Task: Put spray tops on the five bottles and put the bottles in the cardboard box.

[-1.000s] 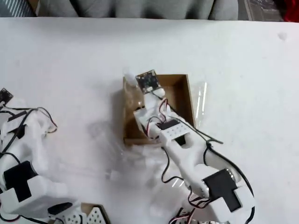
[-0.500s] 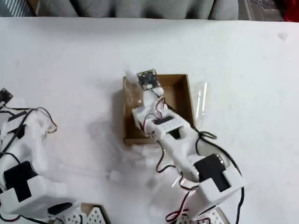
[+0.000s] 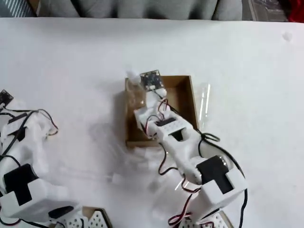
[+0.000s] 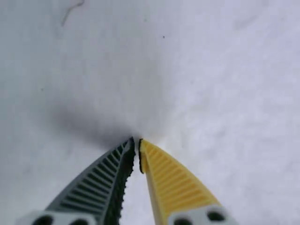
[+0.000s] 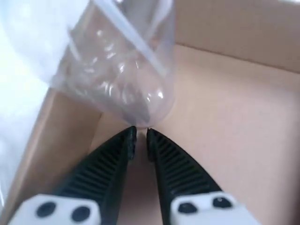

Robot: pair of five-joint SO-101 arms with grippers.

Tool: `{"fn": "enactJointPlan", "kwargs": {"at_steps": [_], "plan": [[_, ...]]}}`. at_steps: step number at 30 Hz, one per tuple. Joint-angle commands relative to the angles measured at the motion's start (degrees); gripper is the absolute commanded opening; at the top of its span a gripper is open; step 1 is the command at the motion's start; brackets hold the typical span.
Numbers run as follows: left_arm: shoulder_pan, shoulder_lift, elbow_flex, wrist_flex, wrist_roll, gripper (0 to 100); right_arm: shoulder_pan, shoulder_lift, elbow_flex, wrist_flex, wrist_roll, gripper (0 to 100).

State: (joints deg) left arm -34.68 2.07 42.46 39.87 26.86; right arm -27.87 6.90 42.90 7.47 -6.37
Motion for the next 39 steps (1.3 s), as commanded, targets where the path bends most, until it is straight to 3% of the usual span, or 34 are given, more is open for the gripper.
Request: {"fn": "enactJointPlan", "kwargs": {"at_steps": [1, 12, 39], "plan": [[-0.92, 1.1, -2.55, -2.9, 0.53, 2, -0.04, -0.31, -2.29, -4.09, -0.35, 1.8], [-0.92, 1.01, -2.55, -2.9, 0.44, 2, -0.04, 3.47, -2.73, -9.63, -0.35, 1.8], [-0.57, 1.01, -2.9, -1.32, 0.44, 2, 0.04, 3.38, -4.13, -9.45, -0.35, 1.9]]}}
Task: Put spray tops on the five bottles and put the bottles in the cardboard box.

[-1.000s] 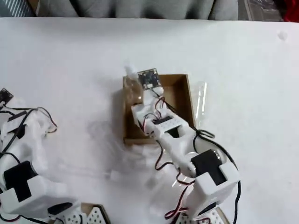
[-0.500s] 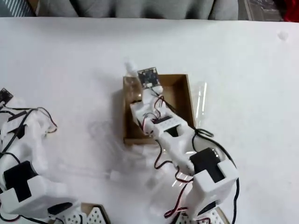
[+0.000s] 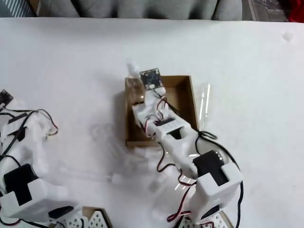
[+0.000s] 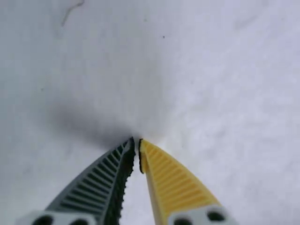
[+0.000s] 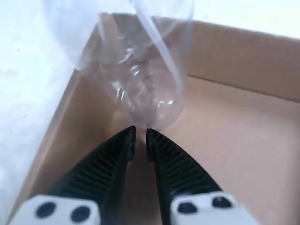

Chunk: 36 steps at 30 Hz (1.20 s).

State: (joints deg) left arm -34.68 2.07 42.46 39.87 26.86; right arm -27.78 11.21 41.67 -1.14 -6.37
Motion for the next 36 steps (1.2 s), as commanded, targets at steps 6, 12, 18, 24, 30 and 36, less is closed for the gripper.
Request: {"fn": "enactJointPlan", "kwargs": {"at_steps": [6, 12, 18, 24, 30, 36], "plan": [[-0.57, 1.01, -2.99, -1.49, 0.44, 2, 0.04, -5.58, 0.09, 0.13, -0.35, 1.9], [-0.57, 1.01, -2.99, -1.49, 0.44, 2, 0.04, -15.16, 4.13, 7.25, 0.09, 1.9], [-0.57, 1.01, -2.99, -1.49, 0.44, 2, 2.77, -19.82, 5.1, 14.99, 0.18, 1.9], [-0.57, 1.01, -2.99, -1.49, 0.44, 2, 6.9, -24.57, 4.84, 23.87, 0.26, 1.9], [-0.57, 1.01, -2.99, -1.41, 0.35, 2, 10.07, -34.42, 4.84, 40.04, 8.09, 1.7], [-0.57, 1.01, -2.9, -1.32, 0.35, 2, 15.52, -45.58, 5.19, 51.3, 12.92, 1.7]]}}
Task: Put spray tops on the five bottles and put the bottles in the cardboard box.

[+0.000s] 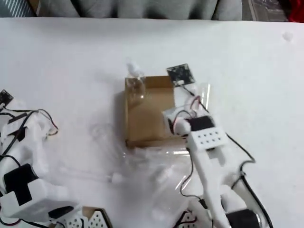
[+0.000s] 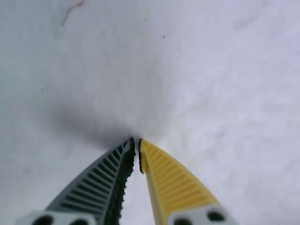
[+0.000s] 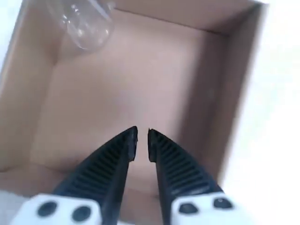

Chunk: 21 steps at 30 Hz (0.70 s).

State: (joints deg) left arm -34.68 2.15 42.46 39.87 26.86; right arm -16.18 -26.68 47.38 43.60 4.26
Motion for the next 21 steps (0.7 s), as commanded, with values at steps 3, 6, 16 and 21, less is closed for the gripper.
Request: {"fn": "enactJointPlan", "kwargs": {"at_steps": [3, 6, 16, 21], "plan": [[-0.57, 0.92, -2.73, -1.32, 0.18, 2, 7.52, -12.18, -0.44, 12.79, 2.29, 1.8], [-0.57, 0.92, -2.73, -1.32, -2.73, 2, 12.09, -14.81, 0.09, 19.21, 2.55, 1.8], [-0.48, 0.92, -2.64, -1.23, -3.16, 2, 29.93, -15.96, 8.26, 22.11, 11.78, 1.8], [-0.04, 0.92, -2.64, -0.7, -3.25, 2, 38.11, -15.87, 13.01, 16.75, 19.96, 1.8]]}}
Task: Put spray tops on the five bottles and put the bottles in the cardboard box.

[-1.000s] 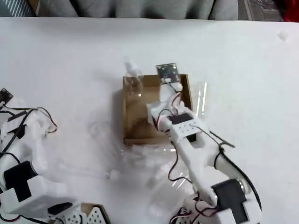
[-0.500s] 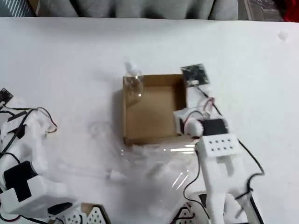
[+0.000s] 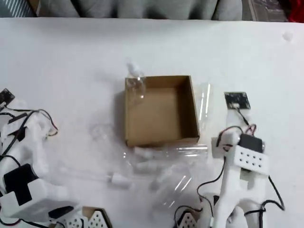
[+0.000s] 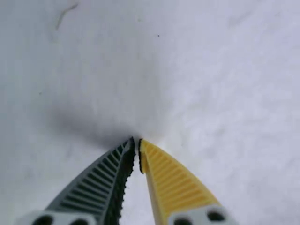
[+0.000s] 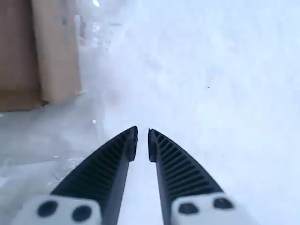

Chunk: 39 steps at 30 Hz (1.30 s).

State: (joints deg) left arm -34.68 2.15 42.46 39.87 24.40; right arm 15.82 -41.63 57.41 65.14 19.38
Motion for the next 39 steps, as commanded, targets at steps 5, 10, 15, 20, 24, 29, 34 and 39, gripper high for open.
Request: {"fn": "enactJointPlan", "kwargs": {"at_steps": [5, 10, 15, 20, 24, 29, 34, 39], "plan": [[0.57, 0.84, -3.08, 1.49, -4.75, 2, 8.13, -1.19, 15.12, -19.91, 5.01, 1.8], [1.98, 0.75, -4.4, 4.48, -8.79, 2, 7.34, -1.54, 15.65, -19.91, 5.36, 1.8], [3.65, 0.66, -7.82, 12.22, -18.46, 2, 7.34, -1.45, 15.74, -19.65, 10.64, 1.8], [6.29, 0.66, -11.96, 18.02, -38.33, 2, 7.34, -1.45, 15.74, -19.65, 11.08, 1.8], [7.25, 0.57, -17.14, 22.51, -52.48, 2, 7.34, -1.45, 15.74, -19.82, 11.16, 1.8], [8.84, 0.57, -26.99, 32.88, -63.3, 2, 7.25, -1.45, 15.74, -20.0, 11.25, 1.8], [15.08, 0.57, -29.63, 42.37, -76.48, 2, 7.25, -1.45, 15.74, -20.09, 12.84, 1.9], [21.85, -0.13, -29.01, 47.47, -80.7, 2, 5.76, -1.36, 15.74, -20.09, 13.8, 1.9]]}}
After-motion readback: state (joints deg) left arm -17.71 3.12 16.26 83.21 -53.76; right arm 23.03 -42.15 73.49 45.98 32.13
